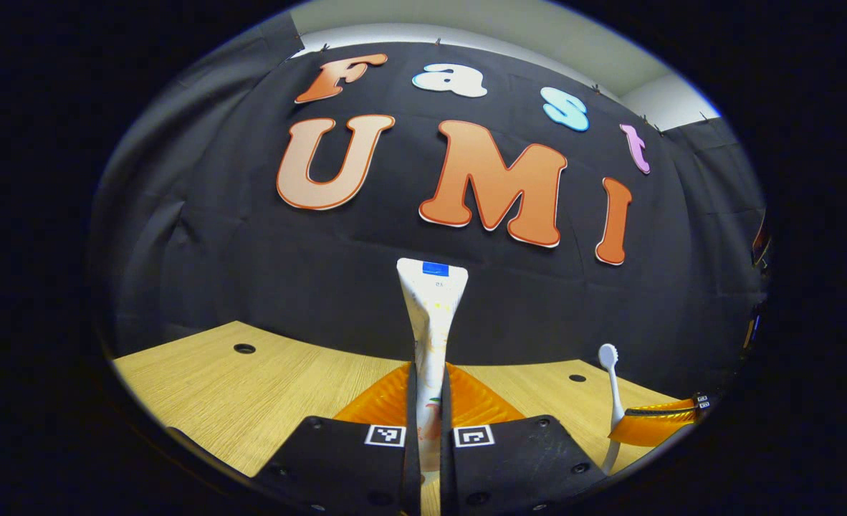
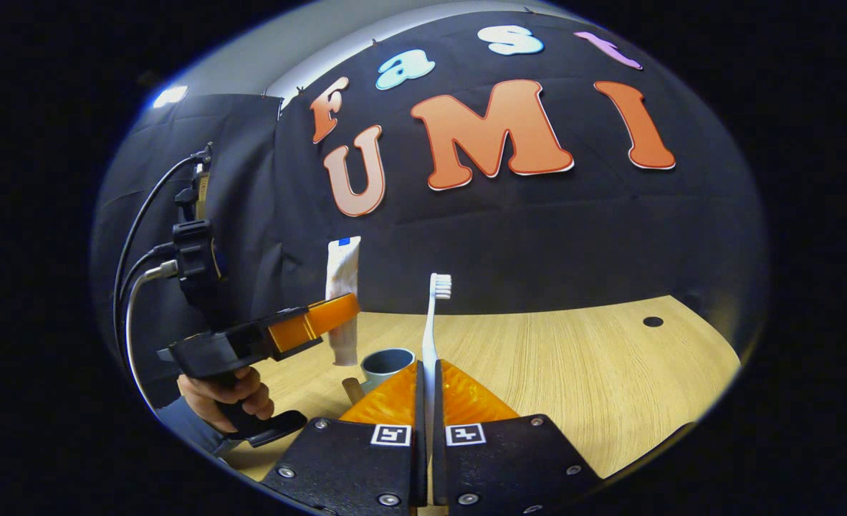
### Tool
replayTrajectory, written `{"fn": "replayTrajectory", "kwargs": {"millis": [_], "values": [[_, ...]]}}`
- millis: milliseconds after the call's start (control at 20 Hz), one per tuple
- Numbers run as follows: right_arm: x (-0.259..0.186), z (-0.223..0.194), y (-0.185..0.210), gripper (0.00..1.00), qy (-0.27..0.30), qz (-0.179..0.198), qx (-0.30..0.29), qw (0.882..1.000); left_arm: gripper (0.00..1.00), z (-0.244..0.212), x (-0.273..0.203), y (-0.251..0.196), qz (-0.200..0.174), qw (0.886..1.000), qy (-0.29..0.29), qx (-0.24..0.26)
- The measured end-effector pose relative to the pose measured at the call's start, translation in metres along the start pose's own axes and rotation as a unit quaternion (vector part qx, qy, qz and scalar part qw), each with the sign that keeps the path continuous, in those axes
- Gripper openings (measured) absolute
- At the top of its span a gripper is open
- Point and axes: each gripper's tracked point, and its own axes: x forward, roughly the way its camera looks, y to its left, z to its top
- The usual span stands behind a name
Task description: Put the toothbrush and toothpaste on the desktop into the cup, then pick up the cup and place it on the coaster on the desktop.
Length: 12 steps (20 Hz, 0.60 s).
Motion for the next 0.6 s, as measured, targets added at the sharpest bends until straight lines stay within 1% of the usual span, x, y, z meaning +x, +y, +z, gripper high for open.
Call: {"fn": "replayTrajectory", "kwargs": {"millis": [150, 300, 400, 600], "values": [[0.006, 0.008, -0.004, 0.03, -0.013, 0.001, -0.007, 1.000, 0.10, 0.006, 0.014, -0.005, -0.011, 1.000, -0.021, -0.010], [0.008, 0.010, -0.009, 0.03, -0.020, -0.001, -0.010, 1.000, 0.10, -0.001, 0.025, -0.006, -0.014, 0.999, -0.029, -0.025], [0.012, 0.010, -0.011, 0.03, -0.021, 0.001, -0.008, 1.000, 0.10, -0.007, 0.033, -0.004, -0.011, 0.999, -0.027, -0.032], [0.017, 0.008, -0.012, 0.03, -0.019, 0.003, -0.009, 1.000, 0.11, -0.030, 0.042, 0.001, 0.000, 0.999, -0.005, -0.040]]}}
